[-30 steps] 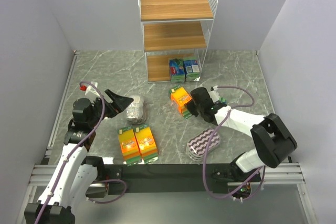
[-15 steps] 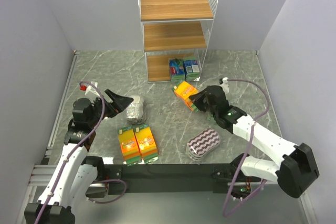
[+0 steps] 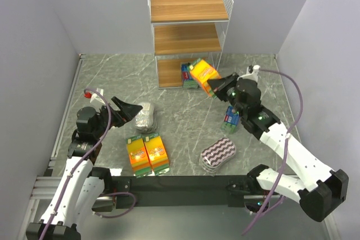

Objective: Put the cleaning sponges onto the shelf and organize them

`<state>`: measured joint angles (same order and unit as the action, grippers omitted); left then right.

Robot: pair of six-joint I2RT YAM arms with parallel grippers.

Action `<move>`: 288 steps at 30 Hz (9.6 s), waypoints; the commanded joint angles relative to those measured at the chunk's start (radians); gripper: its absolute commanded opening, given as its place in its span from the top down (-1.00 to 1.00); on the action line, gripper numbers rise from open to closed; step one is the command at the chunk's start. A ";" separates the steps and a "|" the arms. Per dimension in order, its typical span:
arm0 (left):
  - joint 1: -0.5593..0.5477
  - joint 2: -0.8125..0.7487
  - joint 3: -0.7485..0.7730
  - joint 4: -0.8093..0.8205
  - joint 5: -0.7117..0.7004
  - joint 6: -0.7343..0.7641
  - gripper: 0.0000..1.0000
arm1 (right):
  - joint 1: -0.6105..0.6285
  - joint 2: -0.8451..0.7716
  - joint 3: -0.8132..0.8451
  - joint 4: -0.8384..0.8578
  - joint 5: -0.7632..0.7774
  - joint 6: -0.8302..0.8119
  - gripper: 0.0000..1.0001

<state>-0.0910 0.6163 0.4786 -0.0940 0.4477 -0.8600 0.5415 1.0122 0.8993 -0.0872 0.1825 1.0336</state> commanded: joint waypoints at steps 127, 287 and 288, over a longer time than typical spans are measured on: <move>-0.124 0.092 0.127 -0.846 -0.506 -0.251 0.99 | 0.311 0.430 0.032 0.010 -0.129 -0.305 -0.39; -0.234 0.180 0.215 -0.363 -0.557 -0.117 0.99 | 0.235 0.680 0.029 0.156 -0.126 0.418 1.00; -0.234 0.180 0.215 -0.365 -0.555 -0.117 0.99 | 0.230 0.669 0.014 0.159 -0.130 0.411 1.00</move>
<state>-0.3222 0.8150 0.6735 -0.4583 -0.1028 -0.9886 0.7849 1.7321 0.9463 0.0856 0.0154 1.4773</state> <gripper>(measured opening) 0.012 0.021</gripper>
